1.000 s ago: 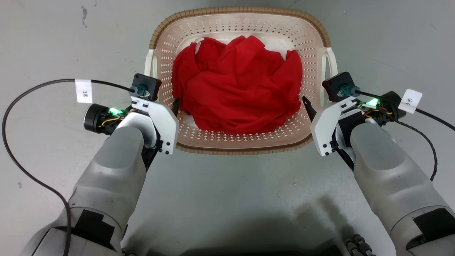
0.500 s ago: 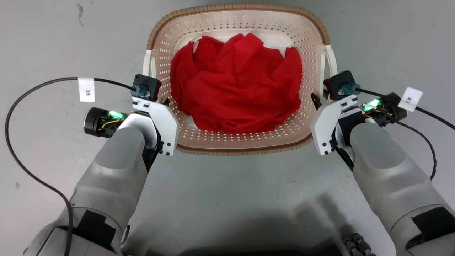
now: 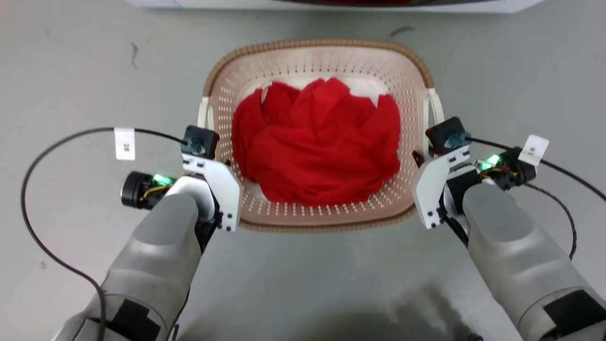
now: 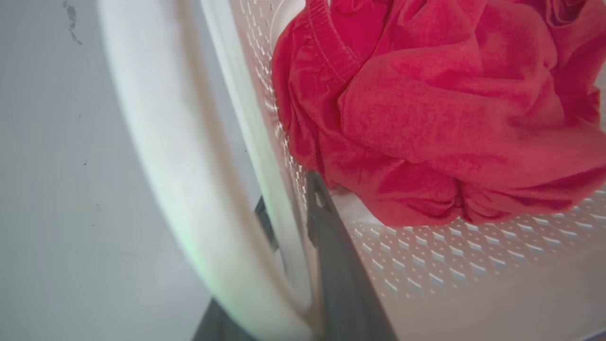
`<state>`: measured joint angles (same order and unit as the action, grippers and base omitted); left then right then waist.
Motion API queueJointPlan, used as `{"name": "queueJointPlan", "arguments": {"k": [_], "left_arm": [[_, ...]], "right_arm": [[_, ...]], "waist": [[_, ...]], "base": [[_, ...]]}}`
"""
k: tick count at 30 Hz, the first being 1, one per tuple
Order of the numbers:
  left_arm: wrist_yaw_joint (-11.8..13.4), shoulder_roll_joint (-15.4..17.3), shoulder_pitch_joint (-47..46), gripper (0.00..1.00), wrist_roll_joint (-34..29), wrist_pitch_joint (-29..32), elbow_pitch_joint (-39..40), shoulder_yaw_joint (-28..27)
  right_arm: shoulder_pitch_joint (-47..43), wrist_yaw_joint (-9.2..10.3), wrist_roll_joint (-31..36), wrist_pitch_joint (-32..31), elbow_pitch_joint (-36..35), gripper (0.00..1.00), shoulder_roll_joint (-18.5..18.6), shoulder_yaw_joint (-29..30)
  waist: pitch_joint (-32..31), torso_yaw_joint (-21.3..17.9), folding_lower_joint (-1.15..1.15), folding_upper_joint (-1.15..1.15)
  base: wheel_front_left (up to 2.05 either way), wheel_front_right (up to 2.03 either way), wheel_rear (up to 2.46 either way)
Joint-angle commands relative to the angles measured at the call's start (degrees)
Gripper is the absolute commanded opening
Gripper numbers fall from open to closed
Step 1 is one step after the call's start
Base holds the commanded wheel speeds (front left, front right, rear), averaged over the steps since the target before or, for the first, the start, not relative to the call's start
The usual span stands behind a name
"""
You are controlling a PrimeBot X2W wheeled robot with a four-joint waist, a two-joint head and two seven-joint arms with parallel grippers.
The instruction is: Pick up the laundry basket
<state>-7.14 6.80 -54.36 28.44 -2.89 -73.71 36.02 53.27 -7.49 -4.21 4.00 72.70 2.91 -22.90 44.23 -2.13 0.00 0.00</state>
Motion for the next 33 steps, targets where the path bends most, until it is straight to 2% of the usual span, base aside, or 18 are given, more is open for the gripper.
{"name": "queueJointPlan", "arguments": {"k": [1,33], "left_arm": [[-0.5,-0.6,0.8,0.0,0.5,0.1,0.4,0.5],[-0.4,1.4,13.7,0.0,9.8,7.0,0.2,8.0]], "right_arm": [[-1.0,0.0,-0.1,-0.5,0.1,0.0,0.0,-1.0],[-11.5,0.0,-13.3,-10.0,-1.6,0.0,0.0,-15.8]], "waist": [[-2.2,0.3,0.0,0.0],[-25.2,0.3,0.0,0.0]], "base": [[0.0,0.0,0.0],[0.0,0.0,0.0]]}}
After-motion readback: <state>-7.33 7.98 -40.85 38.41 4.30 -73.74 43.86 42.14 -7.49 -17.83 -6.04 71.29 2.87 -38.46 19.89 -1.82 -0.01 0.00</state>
